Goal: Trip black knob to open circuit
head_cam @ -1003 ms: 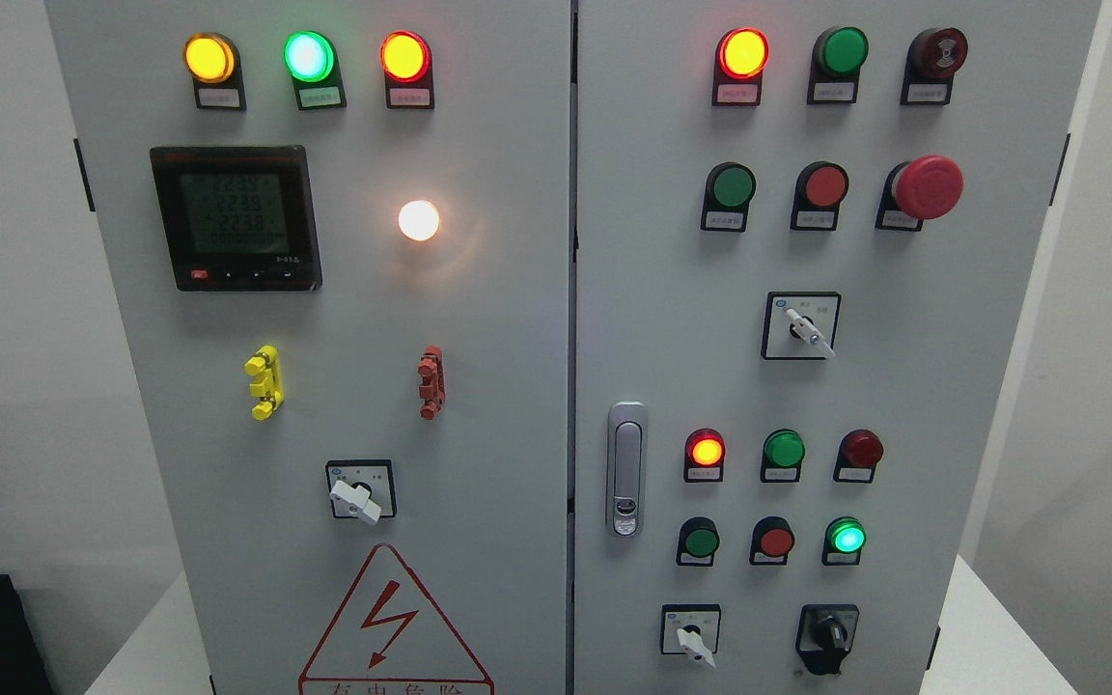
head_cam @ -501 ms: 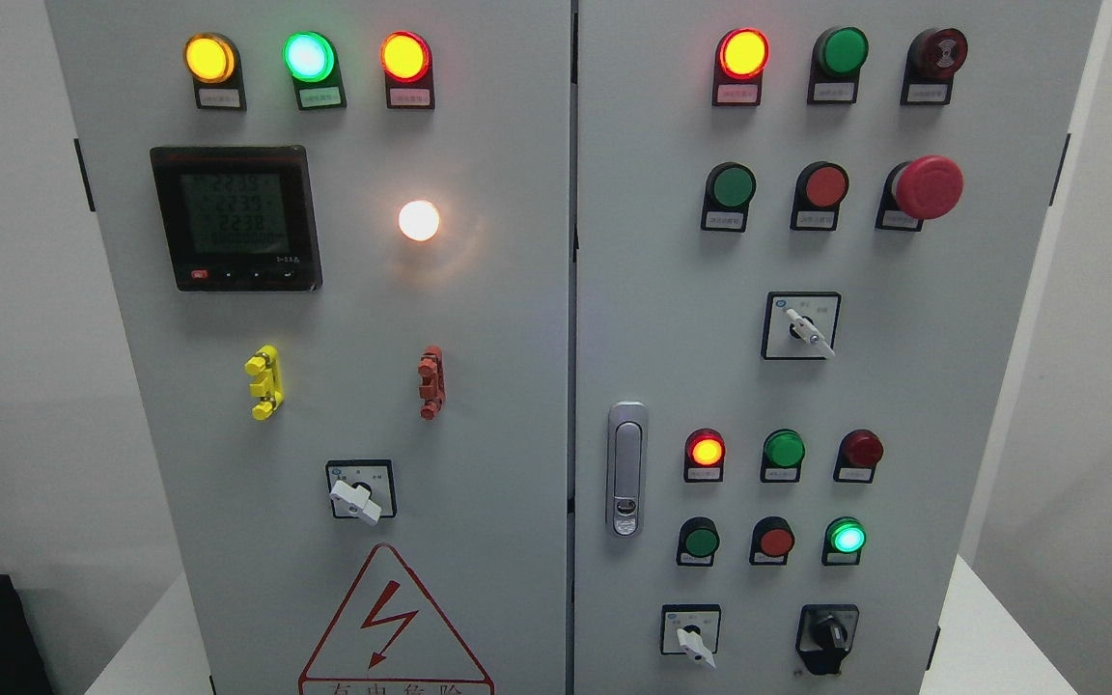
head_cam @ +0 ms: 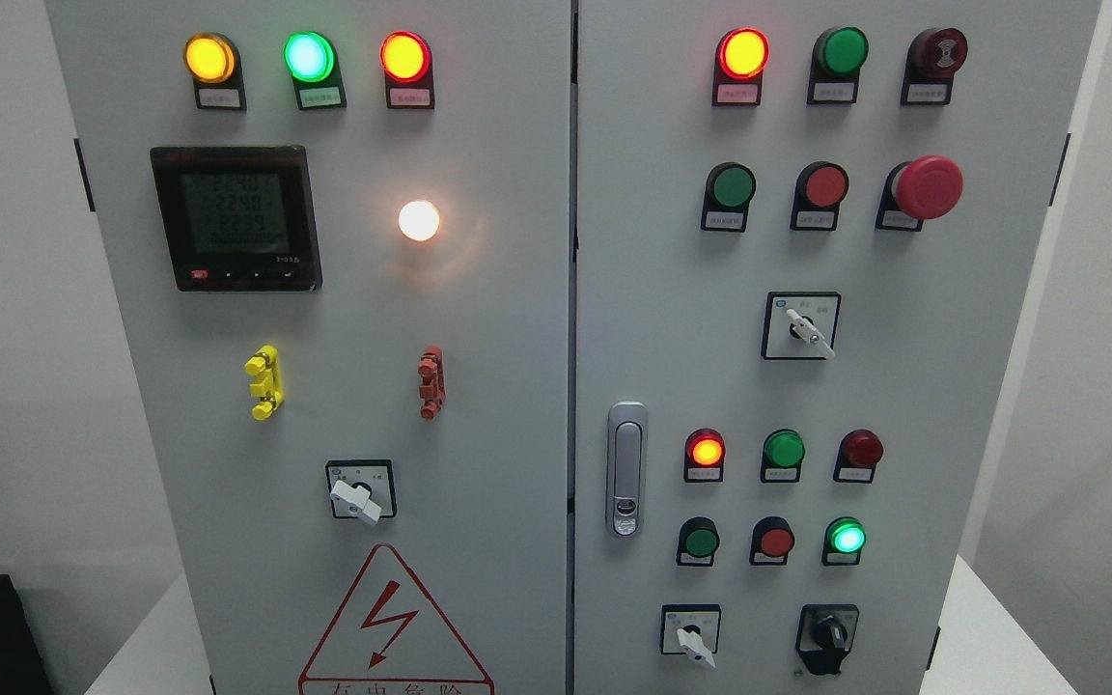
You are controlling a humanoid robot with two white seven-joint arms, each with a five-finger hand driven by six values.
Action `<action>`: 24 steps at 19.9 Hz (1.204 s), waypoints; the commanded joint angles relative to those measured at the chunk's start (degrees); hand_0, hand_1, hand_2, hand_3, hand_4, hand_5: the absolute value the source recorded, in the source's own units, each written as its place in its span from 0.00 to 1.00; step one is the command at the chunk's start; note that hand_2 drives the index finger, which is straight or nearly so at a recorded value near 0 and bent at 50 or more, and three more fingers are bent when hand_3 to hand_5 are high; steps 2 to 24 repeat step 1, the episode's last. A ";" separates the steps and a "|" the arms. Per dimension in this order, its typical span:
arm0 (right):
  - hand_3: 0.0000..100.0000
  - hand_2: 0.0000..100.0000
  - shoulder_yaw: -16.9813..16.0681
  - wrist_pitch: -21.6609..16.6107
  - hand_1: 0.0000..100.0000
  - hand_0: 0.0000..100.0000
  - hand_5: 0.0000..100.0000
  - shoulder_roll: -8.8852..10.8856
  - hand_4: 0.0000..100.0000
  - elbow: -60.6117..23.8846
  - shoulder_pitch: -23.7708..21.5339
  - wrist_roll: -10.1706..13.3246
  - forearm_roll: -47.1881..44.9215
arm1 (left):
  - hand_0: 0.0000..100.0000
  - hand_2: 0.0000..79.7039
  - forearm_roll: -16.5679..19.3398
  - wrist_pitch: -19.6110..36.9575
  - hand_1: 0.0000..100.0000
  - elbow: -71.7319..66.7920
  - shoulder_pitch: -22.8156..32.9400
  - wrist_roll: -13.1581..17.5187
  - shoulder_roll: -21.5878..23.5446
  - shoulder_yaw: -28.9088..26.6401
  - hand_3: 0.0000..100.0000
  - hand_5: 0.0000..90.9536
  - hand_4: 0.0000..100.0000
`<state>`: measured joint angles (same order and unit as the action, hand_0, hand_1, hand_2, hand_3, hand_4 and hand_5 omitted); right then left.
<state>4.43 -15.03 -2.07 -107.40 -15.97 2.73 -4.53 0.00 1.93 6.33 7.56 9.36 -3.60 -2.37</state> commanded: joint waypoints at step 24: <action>0.00 0.00 0.14 0.00 0.00 0.00 0.00 -0.04 0.00 -0.35 -0.12 -0.10 -0.04 | 0.12 0.00 1.32 0.35 0.39 0.00 0.00 0.05 0.00 0.00 0.00 0.00 0.00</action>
